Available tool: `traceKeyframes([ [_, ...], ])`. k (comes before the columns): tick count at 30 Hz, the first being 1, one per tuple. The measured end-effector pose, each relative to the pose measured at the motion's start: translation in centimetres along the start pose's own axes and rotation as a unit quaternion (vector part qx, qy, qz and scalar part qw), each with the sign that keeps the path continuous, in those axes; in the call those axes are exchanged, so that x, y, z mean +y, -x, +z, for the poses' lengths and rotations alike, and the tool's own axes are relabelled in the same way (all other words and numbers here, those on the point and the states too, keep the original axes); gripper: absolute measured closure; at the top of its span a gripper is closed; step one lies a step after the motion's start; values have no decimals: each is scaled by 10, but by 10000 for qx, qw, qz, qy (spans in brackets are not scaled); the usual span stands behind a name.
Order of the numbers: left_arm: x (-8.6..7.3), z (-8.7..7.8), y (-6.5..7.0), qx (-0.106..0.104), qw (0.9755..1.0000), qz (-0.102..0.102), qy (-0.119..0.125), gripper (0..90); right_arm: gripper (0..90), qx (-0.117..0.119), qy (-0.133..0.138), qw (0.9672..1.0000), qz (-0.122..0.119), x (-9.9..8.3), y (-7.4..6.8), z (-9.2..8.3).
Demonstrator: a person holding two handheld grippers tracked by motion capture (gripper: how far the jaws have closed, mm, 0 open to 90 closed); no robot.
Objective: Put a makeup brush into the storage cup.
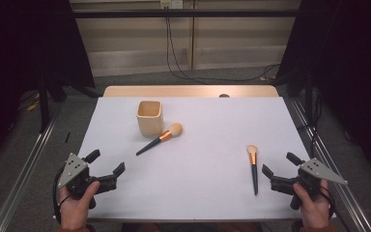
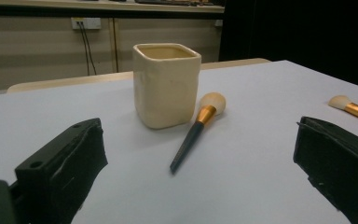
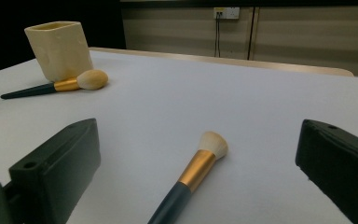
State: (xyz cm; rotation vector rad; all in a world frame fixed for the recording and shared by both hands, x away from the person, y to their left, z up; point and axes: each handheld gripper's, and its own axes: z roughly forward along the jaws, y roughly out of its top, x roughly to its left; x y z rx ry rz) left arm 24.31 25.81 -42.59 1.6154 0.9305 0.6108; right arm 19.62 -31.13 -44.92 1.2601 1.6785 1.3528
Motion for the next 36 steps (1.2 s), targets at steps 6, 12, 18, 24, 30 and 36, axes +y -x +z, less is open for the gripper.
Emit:
traceKeyframes([
  [6,8,9,3,-52,9999,124,34,21,0,14,0,10000,38,-1,1,0],
  [12,19,21,6,-206,9996,179,92,21,0,14,-11,10000,40,-1,0,0],
  [18,27,34,6,-86,9997,216,47,20,0,35,-36,10000,48,-1,0,0],
  [24,29,44,7,-202,9995,230,24,19,0,36,-47,10000,38,-1,1,1],
  [30,31,57,10,-441,9988,210,-26,19,0,46,-42,10000,37,-1,0,1],
  [36,34,67,12,-479,9986,201,-18,20,0,72,-87,9999,44,-1,0,1],
])
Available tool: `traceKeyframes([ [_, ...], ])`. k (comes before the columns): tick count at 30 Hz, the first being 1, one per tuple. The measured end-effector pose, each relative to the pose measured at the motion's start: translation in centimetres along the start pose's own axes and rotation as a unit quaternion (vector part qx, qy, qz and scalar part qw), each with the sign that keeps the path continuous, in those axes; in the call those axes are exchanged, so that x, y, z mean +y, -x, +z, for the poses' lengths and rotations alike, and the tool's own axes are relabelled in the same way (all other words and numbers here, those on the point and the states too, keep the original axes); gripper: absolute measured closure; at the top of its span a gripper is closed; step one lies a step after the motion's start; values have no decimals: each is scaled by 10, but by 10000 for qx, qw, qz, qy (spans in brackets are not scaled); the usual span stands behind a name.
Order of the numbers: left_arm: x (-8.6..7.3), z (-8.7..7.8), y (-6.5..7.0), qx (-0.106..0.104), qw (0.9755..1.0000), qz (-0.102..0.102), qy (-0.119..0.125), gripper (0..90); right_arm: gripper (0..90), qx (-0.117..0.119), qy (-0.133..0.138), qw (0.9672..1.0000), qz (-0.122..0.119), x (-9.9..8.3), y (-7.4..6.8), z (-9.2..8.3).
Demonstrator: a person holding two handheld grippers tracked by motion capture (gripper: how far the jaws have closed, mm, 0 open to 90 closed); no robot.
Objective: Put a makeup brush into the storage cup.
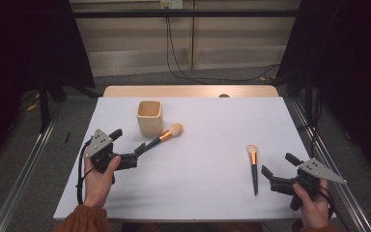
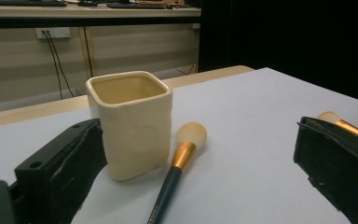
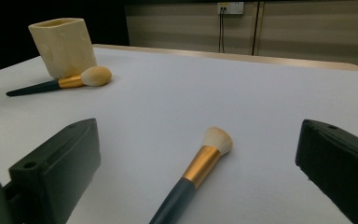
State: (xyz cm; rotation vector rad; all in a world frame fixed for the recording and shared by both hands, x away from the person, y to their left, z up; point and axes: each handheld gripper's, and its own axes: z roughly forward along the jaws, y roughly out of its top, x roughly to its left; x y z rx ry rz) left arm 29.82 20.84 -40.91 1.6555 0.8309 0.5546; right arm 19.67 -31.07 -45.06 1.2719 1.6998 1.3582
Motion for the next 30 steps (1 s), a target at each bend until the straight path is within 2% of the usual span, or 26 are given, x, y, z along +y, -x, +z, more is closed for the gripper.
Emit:
traceKeyframes([
  [2,1,4,0,-35,10000,78,-32,22,0,7,4,10000,2,0,0,0],
  [6,3,11,0,-89,9999,54,-17,22,0,6,15,10000,6,0,0,0],
  [11,6,21,0,-109,9998,136,10,22,0,36,12,10000,-17,0,0,0],
  [17,12,30,-3,-129,9999,49,62,22,0,54,8,10000,-18,0,-1,0],
  [21,14,36,-7,-314,9994,16,140,7,0,61,7,10000,-53,0,0,0],
  [25,16,41,-10,-225,9997,15,57,5,0,59,5,10000,-36,0,0,0],
  [27,16,43,-11,-260,9997,26,25,6,0,65,1,10000,-62,0,0,0],
  [30,16,46,-14,-267,9996,-82,-23,7,0,69,-4,10000,-67,0,0,0],
])
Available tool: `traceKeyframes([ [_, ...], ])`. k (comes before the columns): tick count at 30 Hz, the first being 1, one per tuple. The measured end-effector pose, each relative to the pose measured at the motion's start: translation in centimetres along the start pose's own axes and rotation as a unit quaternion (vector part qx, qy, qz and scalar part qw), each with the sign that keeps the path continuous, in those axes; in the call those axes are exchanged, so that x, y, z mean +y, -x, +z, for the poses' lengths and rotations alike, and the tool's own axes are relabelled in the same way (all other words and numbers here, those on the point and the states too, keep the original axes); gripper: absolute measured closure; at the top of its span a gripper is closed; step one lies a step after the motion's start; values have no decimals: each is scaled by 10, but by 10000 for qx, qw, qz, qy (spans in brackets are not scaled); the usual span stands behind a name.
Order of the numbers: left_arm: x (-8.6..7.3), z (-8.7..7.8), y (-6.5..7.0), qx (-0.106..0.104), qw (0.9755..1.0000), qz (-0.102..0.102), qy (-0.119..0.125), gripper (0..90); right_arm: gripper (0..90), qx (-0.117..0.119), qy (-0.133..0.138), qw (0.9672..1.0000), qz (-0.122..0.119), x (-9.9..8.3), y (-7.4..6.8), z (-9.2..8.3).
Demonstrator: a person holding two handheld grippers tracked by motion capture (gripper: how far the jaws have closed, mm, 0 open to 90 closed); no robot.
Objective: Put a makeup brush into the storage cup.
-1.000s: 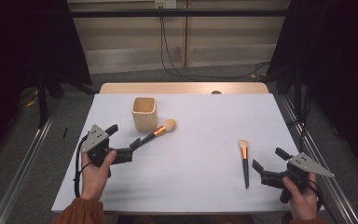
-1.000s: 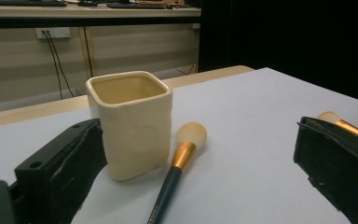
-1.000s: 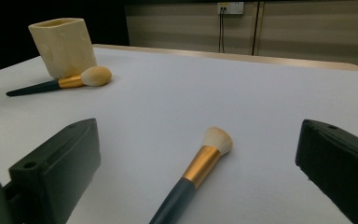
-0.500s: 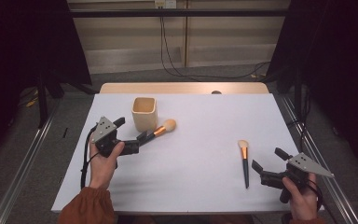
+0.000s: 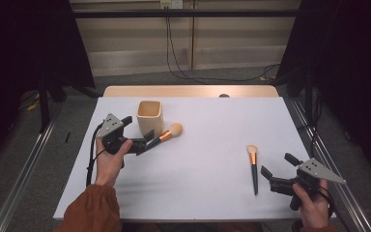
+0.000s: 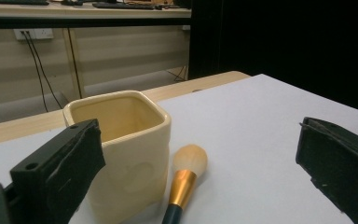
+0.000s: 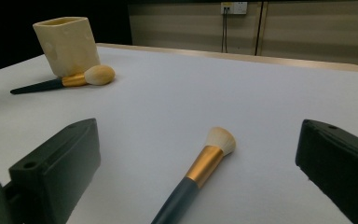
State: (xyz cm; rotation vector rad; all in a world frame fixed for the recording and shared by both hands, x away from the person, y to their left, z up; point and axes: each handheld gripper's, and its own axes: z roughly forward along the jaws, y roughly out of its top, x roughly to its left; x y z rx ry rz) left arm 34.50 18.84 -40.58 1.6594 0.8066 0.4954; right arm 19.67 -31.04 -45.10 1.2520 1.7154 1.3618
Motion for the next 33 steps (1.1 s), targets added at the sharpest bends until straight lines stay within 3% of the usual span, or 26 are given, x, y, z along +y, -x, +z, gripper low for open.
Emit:
traceKeyframes([
  [2,0,1,-2,-147,9998,-163,24,33,0,1,1,10000,-2,0,0,0],
  [5,-1,2,-6,26,9999,-3,-133,30,0,7,5,10000,25,0,0,-1],
  [7,-1,3,-9,12,9998,-109,-189,28,0,-1,7,10000,47,0,0,0],
  [9,2,4,-13,-27,9992,-76,-393,28,0,1,-8,10000,35,0,0,0],
  [12,7,6,-15,-6,9988,-57,-479,28,0,14,-14,10000,4,0,0,0],
  [21,12,17,-19,-110,9944,48,-1047,28,0,16,-29,10000,8,0,0,0],
  [25,12,24,-18,-280,9876,195,-1535,29,0,16,-31,10000,5,0,0,0],
  [31,14,32,-15,-376,9806,368,-1886,30,0,28,-33,10000,-5,0,0,1],
  [33,16,34,-15,-469,9760,395,-2088,34,0,33,-40,10000,-9,0,0,1],
])
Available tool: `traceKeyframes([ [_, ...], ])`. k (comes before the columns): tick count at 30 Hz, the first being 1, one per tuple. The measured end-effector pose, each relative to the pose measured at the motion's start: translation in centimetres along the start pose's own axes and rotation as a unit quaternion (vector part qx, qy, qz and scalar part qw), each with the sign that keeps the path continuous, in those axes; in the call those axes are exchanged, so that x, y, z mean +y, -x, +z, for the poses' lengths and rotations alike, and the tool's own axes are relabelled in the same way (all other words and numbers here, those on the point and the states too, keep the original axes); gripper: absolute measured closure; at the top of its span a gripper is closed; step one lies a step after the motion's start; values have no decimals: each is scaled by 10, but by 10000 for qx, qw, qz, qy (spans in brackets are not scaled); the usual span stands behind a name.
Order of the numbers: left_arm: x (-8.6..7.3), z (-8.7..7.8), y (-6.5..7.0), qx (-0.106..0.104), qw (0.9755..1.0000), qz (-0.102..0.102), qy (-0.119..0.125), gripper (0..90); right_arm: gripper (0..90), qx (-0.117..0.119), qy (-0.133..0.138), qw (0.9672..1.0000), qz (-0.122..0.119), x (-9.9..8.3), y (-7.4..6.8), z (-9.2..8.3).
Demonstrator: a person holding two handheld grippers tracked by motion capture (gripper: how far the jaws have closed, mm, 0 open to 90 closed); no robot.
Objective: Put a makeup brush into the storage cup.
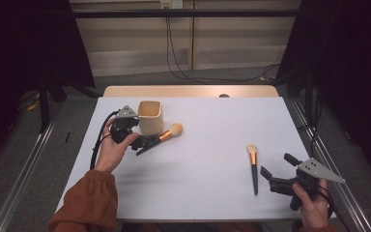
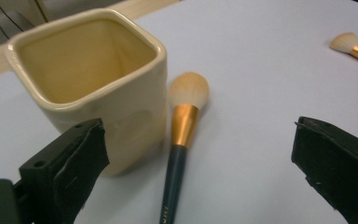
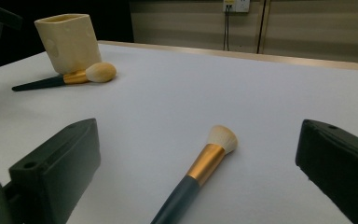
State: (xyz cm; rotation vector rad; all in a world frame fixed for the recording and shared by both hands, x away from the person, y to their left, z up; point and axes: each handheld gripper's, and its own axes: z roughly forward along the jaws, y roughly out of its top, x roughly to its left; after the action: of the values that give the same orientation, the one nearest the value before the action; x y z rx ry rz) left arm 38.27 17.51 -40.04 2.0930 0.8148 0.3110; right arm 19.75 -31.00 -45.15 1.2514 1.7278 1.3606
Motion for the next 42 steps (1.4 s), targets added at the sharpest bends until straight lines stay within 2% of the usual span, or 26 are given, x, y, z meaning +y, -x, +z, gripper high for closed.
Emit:
traceKeyframes([
  [2,3,1,-1,-51,9998,97,-175,36,0,-1,0,10000,-4,0,0,0],
  [4,5,2,1,-35,9998,64,-204,37,0,2,-4,10000,-5,0,0,0],
  [6,6,4,2,-119,9992,104,-372,43,0,1,-8,10000,-2,0,0,0],
  [8,8,6,2,-194,9979,160,-594,46,0,-1,-10,10000,-3,0,0,0],
  [10,10,8,1,-183,9968,198,-747,46,0,-3,-7,10000,-7,0,0,0],
  [12,12,10,0,-274,9956,164,-876,45,0,0,-7,10000,-16,0,0,0],
  [13,15,11,0,-326,9940,186,-1029,45,0,3,-15,10000,-17,0,0,0],
  [14,15,11,0,-326,9940,186,-1029,45,0,3,-15,10000,-17,0,0,0],
  [15,17,13,0,-334,9922,231,-1177,45,0,5,-18,10000,-27,0,0,0],
  [16,17,13,0,-334,9922,231,-1177,45,0,7,-20,10000,-24,0,0,0],
  [20,21,16,-2,-428,9875,278,-1488,53,0,11,-21,10000,-25,0,0,0],
  [23,21,20,-2,-385,9847,256,-1682,52,0,16,-3,10000,-12,0,0,0],
  [26,20,26,-2,-515,9791,253,-1954,56,0,24,-4,10000,-21,0,0,0],
  [30,20,35,0,-516,9737,267,-2205,54,0,30,-15,10000,-19,0,-1,0],
  [31,20,35,0,-516,9737,267,-2205,53,0,30,-15,10000,-19,0,-1,0],
  [35,20,43,-1,-523,9671,291,-2472,48,0,50,-35,10000,-53,0,-1,0],
  [36,20,45,0,-492,9665,276,-2504,47,0,53,-33,10000,-51,0,-1,0],
  [37,20,47,-1,-496,9646,288,-2573,47,0,57,-35,10000,-67,0,0,0],
  [40,20,52,-1,-514,9635,203,-2618,46,0,61,-39,10000,-67,0,-1,0],
  [41,20,53,-2,-561,9601,238,-2728,50,0,66,-51,9999,-68,0,-1,0],
  [42,20,55,-2,-572,9592,242,-2760,50,0,66,-51,9999,-68,0,-1,0],
])
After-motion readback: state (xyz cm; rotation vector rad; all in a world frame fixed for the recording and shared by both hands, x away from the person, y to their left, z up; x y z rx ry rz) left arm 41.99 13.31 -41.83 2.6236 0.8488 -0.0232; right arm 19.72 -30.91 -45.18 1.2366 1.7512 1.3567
